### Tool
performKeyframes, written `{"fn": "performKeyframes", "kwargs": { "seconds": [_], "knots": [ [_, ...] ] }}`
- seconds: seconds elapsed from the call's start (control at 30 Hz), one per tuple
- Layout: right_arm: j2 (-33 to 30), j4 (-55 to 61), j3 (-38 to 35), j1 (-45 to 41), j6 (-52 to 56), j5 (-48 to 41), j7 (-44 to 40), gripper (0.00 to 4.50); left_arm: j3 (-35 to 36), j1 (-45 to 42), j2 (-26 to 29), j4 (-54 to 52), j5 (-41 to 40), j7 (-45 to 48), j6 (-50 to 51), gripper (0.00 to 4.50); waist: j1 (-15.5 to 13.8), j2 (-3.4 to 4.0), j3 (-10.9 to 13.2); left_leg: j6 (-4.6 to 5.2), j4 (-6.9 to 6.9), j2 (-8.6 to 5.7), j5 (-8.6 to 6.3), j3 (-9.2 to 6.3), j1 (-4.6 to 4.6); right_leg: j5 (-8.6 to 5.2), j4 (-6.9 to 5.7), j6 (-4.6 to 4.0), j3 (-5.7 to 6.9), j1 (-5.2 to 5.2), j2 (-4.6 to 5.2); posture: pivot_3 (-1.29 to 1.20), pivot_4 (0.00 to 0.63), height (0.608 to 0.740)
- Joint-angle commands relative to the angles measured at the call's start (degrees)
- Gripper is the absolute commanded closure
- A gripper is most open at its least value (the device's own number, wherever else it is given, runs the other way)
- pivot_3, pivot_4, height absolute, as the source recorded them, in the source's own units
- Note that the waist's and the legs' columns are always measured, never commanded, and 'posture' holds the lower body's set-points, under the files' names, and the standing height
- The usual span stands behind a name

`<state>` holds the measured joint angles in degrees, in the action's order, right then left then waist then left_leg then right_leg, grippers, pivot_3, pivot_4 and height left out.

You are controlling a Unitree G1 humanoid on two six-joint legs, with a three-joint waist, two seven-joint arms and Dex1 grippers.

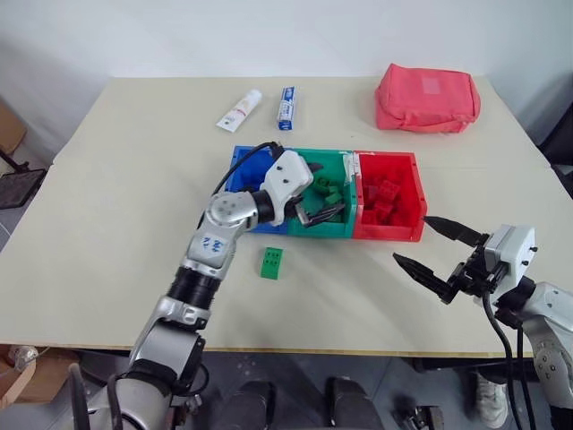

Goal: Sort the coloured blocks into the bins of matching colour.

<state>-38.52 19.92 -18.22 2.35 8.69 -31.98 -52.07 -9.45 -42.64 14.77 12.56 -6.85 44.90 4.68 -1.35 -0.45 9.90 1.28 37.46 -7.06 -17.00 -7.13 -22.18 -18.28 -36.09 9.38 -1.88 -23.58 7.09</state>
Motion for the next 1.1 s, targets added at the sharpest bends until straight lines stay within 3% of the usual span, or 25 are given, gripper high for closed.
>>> {"fn": "performKeyframes", "kwargs": {
  "seconds": [0.03,0.2,0.37,0.43,0.73,0.93,1.03,1.1],
  "knots": [
    [-2.6,1.9,2.1,-1.5,0.2,-1.1,-4.6,0.00,3.3,8.2,7.6,-8.5,-4.8,8.1,-2.2,0.02,0.6,0.05,0.0,0.00,-0.01,0.01,0.00,0.03,0.01,0.00,0.00,0.00,-0.03,-0.01,-0.01,0.00,0.150,0.740],
    [-6.6,0.7,8.0,-3.7,-1.0,1.2,-12.5,0.00,14.2,22.1,21.0,-12.3,-15.1,19.9,-4.4,0.02,1.5,0.04,0.0,-0.11,-0.13,0.25,-0.01,0.01,0.07,-0.01,-0.02,-0.17,-0.03,-0.07,-0.02,0.00,0.150,0.740],
    [-8.4,-0.9,11.4,-5.1,-1.4,1.2,-18.6,0.00,20.0,30.0,30.6,-7.8,-15.2,24.9,-5.0,0.02,0.0,0.05,0.0,-0.07,-0.03,0.21,-0.04,-0.09,0.07,0.04,0.13,-0.21,0.02,0.10,-0.15,0.00,0.150,0.740],
    [-8.2,-3.4,13.0,-6.6,-3.0,2.8,-20.4,0.00,20.6,30.3,31.9,-3.6,-14.1,25.7,-7.7,0.02,-0.2,0.05,0.0,-0.06,-0.04,0.20,-0.05,-0.09,0.07,0.04,0.16,-0.21,0.03,0.11,-0.13,0.00,0.150,0.740],
    [-9.9,-6.0,11.2,-7.1,-3.1,3.3,-22.3,0.00,11.7,26.1,27.7,-8.9,-11.5,23.7,-3.7,0.02,0.0,0.05,0.0,-0.07,-0.10,0.22,-0.06,-0.05,0.05,0.05,0.12,-0.22,0.02,0.05,-0.16,0.00,0.150,0.740],
    [-10.5,-2.2,7.6,-0.8,-2.0,2.9,-19.8,0.00,4.7,24.5,22.0,-24.0,-8.0,8.2,18.6,0.02,0.0,0.04,0.0,-0.13,-0.07,0.37,-0.09,-0.02,0.03,0.06,0.05,-0.23,-0.05,0.01,-0.34,0.00,0.150,0.740],
    [-10.5,-0.6,6.5,2.2,-1.7,2.7,-19.0,0.00,3.7,22.5,19.0,-31.4,-5.9,-3.5,37.0,0.02,-0.1,0.04,0.0,-0.14,-0.07,0.40,-0.10,-0.01,0.03,0.06,0.04,-0.23,-0.10,0.01,-0.40,0.00,0.150,0.740],
    [-10.4,-0.2,6.3,3.0,-1.7,2.8,-18.5,0.00,2.5,20.9,17.0,-34.3,-5.9,-7.1,43.7,0.02,-0.1,0.04,0.0,-0.15,-0.02,0.42,-0.10,0.04,0.04,0.06,0.02,-0.23,-0.16,0.01,-0.44,0.00,0.150,0.740]
  ]
}}
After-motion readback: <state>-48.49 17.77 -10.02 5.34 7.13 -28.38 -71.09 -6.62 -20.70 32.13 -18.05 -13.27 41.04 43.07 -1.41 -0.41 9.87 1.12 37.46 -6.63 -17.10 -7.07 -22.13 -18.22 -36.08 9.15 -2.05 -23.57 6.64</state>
